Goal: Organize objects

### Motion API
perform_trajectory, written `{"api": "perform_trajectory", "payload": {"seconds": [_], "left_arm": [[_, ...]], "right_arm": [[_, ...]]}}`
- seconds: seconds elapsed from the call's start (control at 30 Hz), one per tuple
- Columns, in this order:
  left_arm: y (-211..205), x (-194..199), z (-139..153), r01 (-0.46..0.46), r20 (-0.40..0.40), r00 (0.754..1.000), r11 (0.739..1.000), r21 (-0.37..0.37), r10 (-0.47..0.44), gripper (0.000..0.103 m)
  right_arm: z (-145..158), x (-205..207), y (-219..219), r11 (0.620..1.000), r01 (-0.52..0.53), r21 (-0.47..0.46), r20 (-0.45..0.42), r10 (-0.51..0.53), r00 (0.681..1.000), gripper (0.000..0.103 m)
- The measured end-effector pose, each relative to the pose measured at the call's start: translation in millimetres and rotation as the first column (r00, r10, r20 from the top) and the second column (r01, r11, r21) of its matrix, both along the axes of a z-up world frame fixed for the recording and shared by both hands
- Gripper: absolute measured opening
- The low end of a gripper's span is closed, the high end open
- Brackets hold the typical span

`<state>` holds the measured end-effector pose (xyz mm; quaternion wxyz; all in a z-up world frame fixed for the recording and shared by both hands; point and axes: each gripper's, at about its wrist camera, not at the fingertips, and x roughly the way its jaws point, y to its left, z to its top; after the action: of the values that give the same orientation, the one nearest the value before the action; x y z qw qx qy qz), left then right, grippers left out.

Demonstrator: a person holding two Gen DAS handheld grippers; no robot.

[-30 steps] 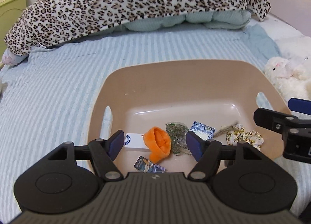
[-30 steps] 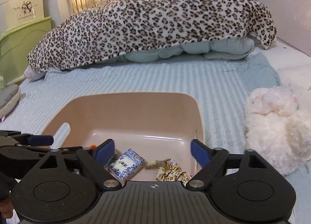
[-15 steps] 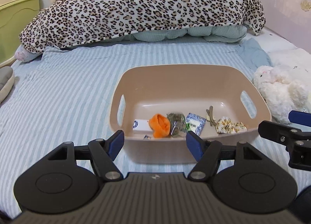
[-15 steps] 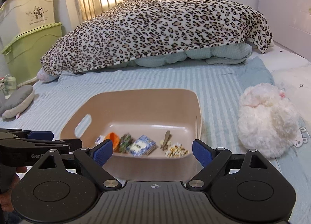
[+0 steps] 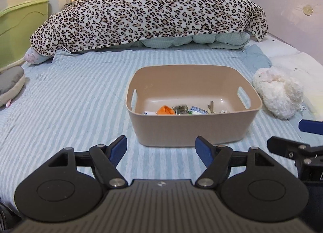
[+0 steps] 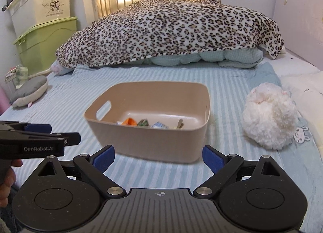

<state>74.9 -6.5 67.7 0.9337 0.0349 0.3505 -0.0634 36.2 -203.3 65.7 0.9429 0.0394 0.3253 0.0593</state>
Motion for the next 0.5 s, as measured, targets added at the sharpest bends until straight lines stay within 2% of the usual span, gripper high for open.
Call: {"api": "perform_trajectory", "payload": {"seconds": [0.17, 0.5], "left_arm": [[4, -20, 4, -0.008, 0.011, 1.0, 1.0, -0.006, 0.008, 0.076], [6, -64, 11, 0.003, 0.051, 0.999, 1.0, -0.003, -0.002, 0.078]], "right_arm": [[-2, -24, 7, 1.0, -0.011, -0.024, 0.003, 0.011, 1.0, 0.097], [3, -61, 5, 1.0, -0.028, 0.005, -0.007, 0.028, 1.0, 0.098]]}}
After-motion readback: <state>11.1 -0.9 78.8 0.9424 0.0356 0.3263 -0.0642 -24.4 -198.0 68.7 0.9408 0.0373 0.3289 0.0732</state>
